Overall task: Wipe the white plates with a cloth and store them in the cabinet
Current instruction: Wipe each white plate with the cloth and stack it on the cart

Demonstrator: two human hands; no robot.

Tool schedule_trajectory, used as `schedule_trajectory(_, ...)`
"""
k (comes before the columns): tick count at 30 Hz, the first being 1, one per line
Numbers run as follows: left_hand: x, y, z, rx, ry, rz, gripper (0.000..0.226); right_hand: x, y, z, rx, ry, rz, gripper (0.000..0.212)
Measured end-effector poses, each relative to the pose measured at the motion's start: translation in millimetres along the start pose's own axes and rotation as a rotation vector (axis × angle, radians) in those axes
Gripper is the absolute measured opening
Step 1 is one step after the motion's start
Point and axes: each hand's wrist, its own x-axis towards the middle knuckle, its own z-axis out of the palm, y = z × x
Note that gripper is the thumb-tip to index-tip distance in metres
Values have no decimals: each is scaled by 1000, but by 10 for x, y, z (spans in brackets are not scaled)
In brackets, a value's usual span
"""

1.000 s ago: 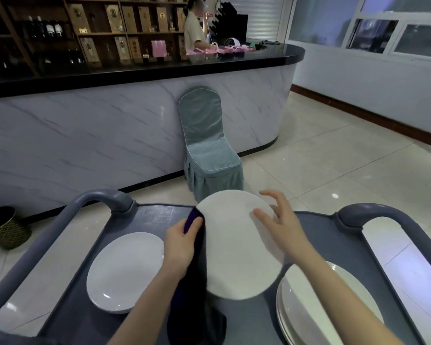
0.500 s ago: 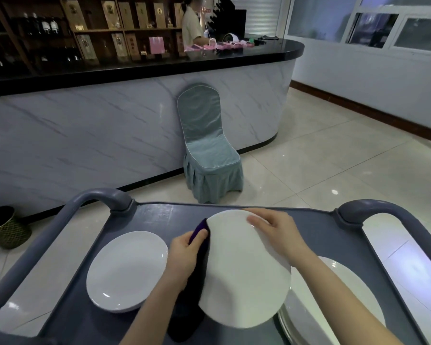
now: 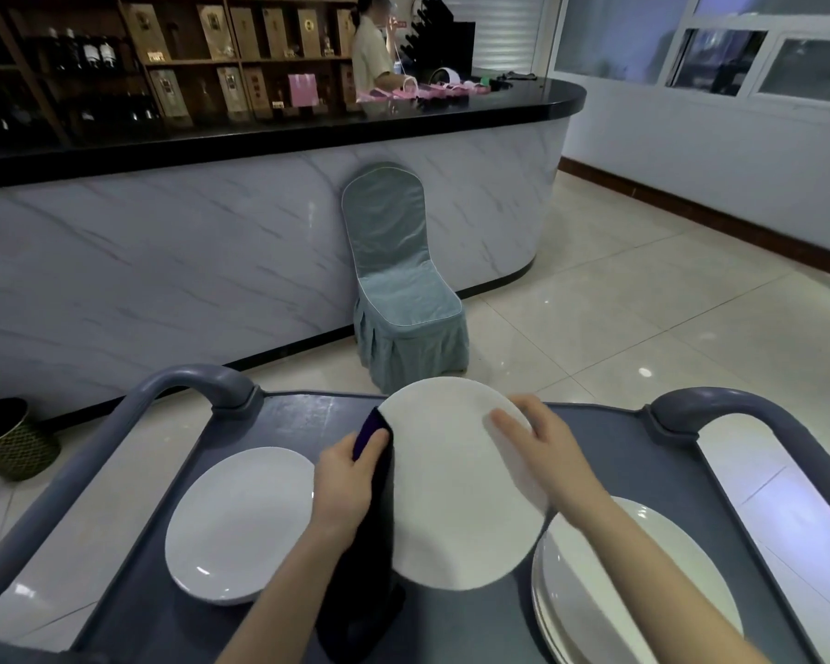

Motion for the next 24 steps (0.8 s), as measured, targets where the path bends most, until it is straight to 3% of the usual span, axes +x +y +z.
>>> schedule_trajectory(4, 169, 295, -44, 252, -374, 217, 23, 148, -234, -16, -386, -336, -143, 14)
schedule_trajectory(7, 176, 323, -39, 276, -454, 251, 24, 150, -203, 71, -425, -372, -181, 32)
schedule_trajectory(9, 128, 260, -38, 133, -370, 172, 23, 149, -164, 57, -371, -263, -199, 35)
schedule_trajectory(11, 71, 154, -33, 18, -172, 52, 23, 122, -99, 50, -216, -88, -134, 30)
schedule_trajectory(15, -145, -109, 221, -230, 289, -298, 27, -80, 20, 404, 210, 421, 162, 28)
schedule_trajectory(17, -306, -147, 416, -307, 413, -377, 23, -217, 67, 700, 373, 584, 322, 27)
schedule_trajectory(19, -341, -124, 459, -341, 428, -395, 20, -305, 140, 845, 463, 583, 357, 18)
schedule_trajectory(22, -161, -111, 272, -307, 376, -400, 27, -363, 252, 667, 314, 340, 201, 13)
schedule_trajectory(24, -43, -42, 120, -325, 342, -400, 30, -407, 281, 461, 123, 195, -16, 37)
